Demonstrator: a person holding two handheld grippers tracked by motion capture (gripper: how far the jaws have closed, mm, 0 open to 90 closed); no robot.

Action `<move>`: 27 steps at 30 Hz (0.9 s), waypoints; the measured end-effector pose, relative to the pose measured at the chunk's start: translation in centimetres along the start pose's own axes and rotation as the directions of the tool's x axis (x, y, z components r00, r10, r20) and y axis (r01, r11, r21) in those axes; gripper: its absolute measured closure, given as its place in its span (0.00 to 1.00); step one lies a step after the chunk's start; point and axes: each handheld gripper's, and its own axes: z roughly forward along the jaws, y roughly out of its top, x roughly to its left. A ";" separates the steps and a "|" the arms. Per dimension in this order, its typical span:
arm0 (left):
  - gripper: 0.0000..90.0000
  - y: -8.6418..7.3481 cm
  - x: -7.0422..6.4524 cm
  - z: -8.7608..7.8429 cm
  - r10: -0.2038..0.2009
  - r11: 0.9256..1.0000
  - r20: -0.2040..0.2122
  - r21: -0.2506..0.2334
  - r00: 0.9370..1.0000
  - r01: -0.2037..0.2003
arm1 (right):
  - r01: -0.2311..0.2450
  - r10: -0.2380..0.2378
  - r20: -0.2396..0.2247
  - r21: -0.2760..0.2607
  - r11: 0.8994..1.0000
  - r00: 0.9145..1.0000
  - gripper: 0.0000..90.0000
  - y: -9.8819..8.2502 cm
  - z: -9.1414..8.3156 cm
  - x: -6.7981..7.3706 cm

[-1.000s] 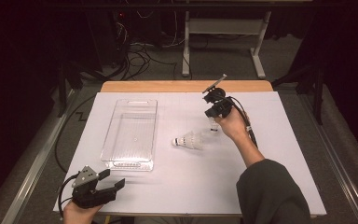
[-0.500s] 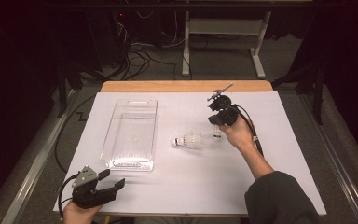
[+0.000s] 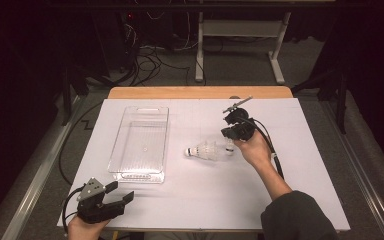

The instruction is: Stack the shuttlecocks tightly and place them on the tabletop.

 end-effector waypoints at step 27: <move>0.33 0.0 0.2 -0.2 -0.004 1.000 -0.008 -0.008 1.000 0.004 | -0.001 0.002 -0.029 0.025 1.000 1.000 0.96 -1.4 0.8 -0.2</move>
